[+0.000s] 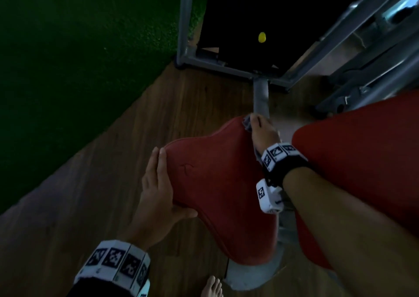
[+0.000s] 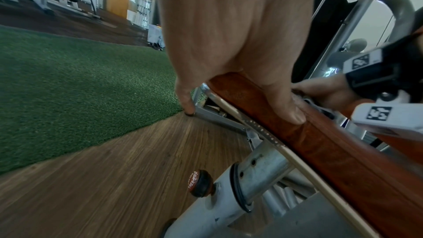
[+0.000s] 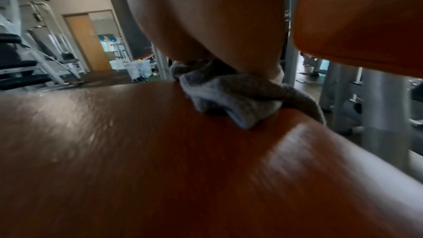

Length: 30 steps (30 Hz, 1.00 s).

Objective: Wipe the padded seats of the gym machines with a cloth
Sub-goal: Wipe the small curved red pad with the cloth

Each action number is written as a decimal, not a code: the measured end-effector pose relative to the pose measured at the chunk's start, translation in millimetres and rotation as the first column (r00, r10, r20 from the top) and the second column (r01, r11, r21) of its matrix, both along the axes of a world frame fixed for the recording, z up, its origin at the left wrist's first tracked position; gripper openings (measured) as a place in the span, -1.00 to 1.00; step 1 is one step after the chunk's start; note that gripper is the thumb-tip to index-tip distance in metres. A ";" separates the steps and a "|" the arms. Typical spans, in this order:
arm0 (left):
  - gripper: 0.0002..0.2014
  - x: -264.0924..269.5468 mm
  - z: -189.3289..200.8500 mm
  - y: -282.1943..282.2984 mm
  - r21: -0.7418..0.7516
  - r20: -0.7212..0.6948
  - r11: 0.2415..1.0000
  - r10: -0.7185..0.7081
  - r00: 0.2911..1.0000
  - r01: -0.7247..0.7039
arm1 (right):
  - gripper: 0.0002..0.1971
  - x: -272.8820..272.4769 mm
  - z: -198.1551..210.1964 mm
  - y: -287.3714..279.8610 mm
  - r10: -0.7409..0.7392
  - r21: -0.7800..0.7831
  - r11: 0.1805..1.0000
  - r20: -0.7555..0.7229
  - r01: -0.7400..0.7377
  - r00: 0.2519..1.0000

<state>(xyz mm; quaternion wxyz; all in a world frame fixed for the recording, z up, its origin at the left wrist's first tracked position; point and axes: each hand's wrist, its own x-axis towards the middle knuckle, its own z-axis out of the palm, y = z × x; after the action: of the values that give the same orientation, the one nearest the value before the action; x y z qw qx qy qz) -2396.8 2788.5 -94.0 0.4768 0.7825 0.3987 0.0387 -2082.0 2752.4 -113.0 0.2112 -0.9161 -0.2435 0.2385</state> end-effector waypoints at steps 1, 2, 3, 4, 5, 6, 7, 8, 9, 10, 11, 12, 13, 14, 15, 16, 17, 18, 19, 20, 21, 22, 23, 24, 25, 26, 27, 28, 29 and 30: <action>0.52 -0.1 -0.9 -0.2 0.005 0.002 1.000 0.000 1.000 0.000 | -0.49 0.6 0.6 11.3 0.037 -0.021 0.999 -0.005 -0.037 0.999; 0.53 -0.1 -1.5 -0.4 0.012 0.004 1.000 0.000 1.000 0.000 | -0.46 -1.9 3.8 20.8 0.083 -0.023 0.996 -0.009 -0.084 0.996; 0.53 0.0 -2.3 -0.4 0.019 0.006 1.000 -0.001 1.000 0.001 | -0.41 -3.3 3.3 29.1 0.144 -0.015 0.989 -0.013 -0.144 0.990; 0.53 -0.1 -3.1 -0.4 0.024 0.007 1.000 0.000 1.000 0.000 | -0.38 -5.4 3.2 34.7 0.218 -0.002 0.976 -0.021 -0.218 0.976; 0.54 -0.1 -3.9 -0.1 0.028 0.006 1.000 0.002 1.000 -0.002 | -0.39 -7.5 2.3 37.5 0.317 0.014 0.948 -0.015 -0.317 0.948; 0.54 -0.1 -4.3 0.0 0.033 0.003 0.999 0.002 1.000 -0.002 | -0.43 -8.4 2.1 37.2 0.408 -0.002 0.913 0.005 -0.408 0.913; 0.54 -0.2 -4.2 0.0 0.036 -0.001 0.999 0.000 1.000 0.000 | -0.50 -7.4 2.7 35.9 0.485 -0.012 0.875 0.036 -0.485 0.874; 0.53 -0.3 -4.4 0.3 0.038 -0.001 0.999 -0.002 1.000 0.002 | -0.58 -2.8 3.3 33.5 0.531 -0.038 0.847 0.048 -0.530 0.846; 0.53 -0.7 -4.6 0.3 0.039 0.004 0.999 -0.001 1.000 0.001 | -0.64 4.0 4.2 30.6 0.540 -0.060 0.841 0.040 -0.537 0.841; 0.52 -0.9 -4.5 0.4 0.038 0.012 0.999 0.001 1.000 -0.001 | -0.67 11.0 4.9 26.8 0.515 -0.072 0.855 0.008 -0.513 0.857; 0.52 -0.9 -4.0 0.5 0.037 0.019 0.999 0.001 1.000 -0.001 | -0.68 19.6 4.1 23.5 0.479 -0.078 0.874 -0.037 -0.480 0.877; 0.52 -0.8 -3.5 0.6 0.039 0.025 0.999 0.000 1.000 -0.001 | -0.68 25.8 5.0 21.9 0.444 -0.073 0.890 -0.080 -0.449 0.893; 0.52 -0.8 -3.5 0.7 0.045 0.028 0.999 -0.001 1.000 0.000 | -0.69 29.3 3.7 23.1 0.415 -0.062 0.904 -0.118 -0.423 0.902; 0.52 -0.8 -3.3 0.6 0.053 0.025 0.999 -0.002 1.000 0.000 | -0.70 29.4 4.2 24.8 0.401 -0.055 0.910 -0.142 -0.412 0.905; 0.53 -0.8 -3.3 0.4 0.058 0.016 0.998 -0.004 1.000 0.003 | -0.70 27.8 4.3 26.9 0.393 -0.052 0.914 -0.143 -0.403 0.909; 0.53 -0.9 -3.1 0.0 0.062 0.011 0.998 -0.007 1.000 0.006 | -0.69 24.0 5.3 27.2 0.405 -0.057 0.909 -0.121 -0.413 0.907; 0.53 -1.0 -3.3 -0.4 0.066 0.012 0.998 -0.009 1.000 0.008 | -0.69 20.2 7.8 26.3 0.440 -0.063 0.893 -0.086 -0.445 0.894; 0.53 -1.2 -3.6 -0.2 0.071 0.015 0.997 -0.009 1.000 0.008 | -0.68 17.5 9.4 25.1 0.485 -0.077 0.870 -0.057 -0.488 0.873; 0.53 -1.5 -4.2 -0.1 0.075 0.017 0.997 -0.009 1.000 0.007 | -0.68 18.1 9.1 23.3 0.529 -0.084 0.843 -0.042 -0.531 0.847; 0.53 -1.7 -4.3 0.2 0.077 0.017 0.997 -0.010 1.000 0.009 | -0.67 20.9 10.4 22.1 0.555 -0.087 0.825 -0.056 -0.558 0.830; 0.53 -1.6 -4.8 0.4 0.078 0.019 0.997 -0.011 1.000 0.009 | -0.67 25.4 12.4 21.2 0.559 -0.092 0.819 -0.093 -0.566 0.824; 0.52 -1.4 -5.0 0.4 0.076 0.022 0.997 -0.011 1.000 0.009 | -0.67 29.9 13.8 21.1 0.546 -0.094 0.824 -0.133 -0.559 0.827; 0.52 -1.6 -5.3 0.6 0.072 0.026 0.997 -0.011 1.000 0.009 | -0.67 33.1 13.9 22.3 0.515 -0.091 0.841 -0.163 -0.533 0.841; 0.51 -1.7 -5.3 0.6 0.067 0.030 0.998 -0.011 0.999 0.009 | -0.68 33.6 14.4 23.8 0.478 -0.089 0.863 -0.173 -0.497 0.861; 0.51 -1.8 -5.6 0.3 0.063 0.033 0.998 -0.008 0.999 0.006 | -0.69 32.4 11.7 25.3 0.450 -0.088 0.880 -0.165 -0.468 0.878; 0.50 -2.0 -5.8 -0.1 0.060 0.033 0.998 -0.002 0.999 0.000 | -0.70 29.1 9.2 26.6 0.448 -0.084 0.883 -0.137 -0.461 0.883; 0.50 -2.1 -6.3 -0.4 0.059 0.032 0.998 0.003 0.999 -0.005 | -0.70 24.6 6.7 27.0 0.469 -0.089 0.874 -0.103 -0.478 0.877; 0.51 -1.7 -6.5 -0.5 0.059 0.031 0.998 0.005 1.000 -0.007 | -0.69 20.8 4.4 25.9 0.520 -0.104 0.846 -0.055 -0.523 0.852; 0.51 -1.3 -6.9 -0.5 0.058 0.030 0.998 0.007 1.000 -0.009 | -0.68 17.6 3.6 23.8 0.581 -0.119 0.808 -0.005 -0.577 0.814; 0.51 -0.9 -6.9 -0.5 0.057 0.030 0.998 0.009 0.999 -0.011 | -0.68 17.1 5.0 21.9 0.626 -0.121 0.776 0.021 -0.619 0.780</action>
<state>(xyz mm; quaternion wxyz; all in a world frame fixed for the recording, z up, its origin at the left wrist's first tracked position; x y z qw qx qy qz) -2397.8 2788.0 -100.9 0.4598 0.7932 0.3941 0.0644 -2064.9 2774.3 -108.0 0.0638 -0.8008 -0.5255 0.2802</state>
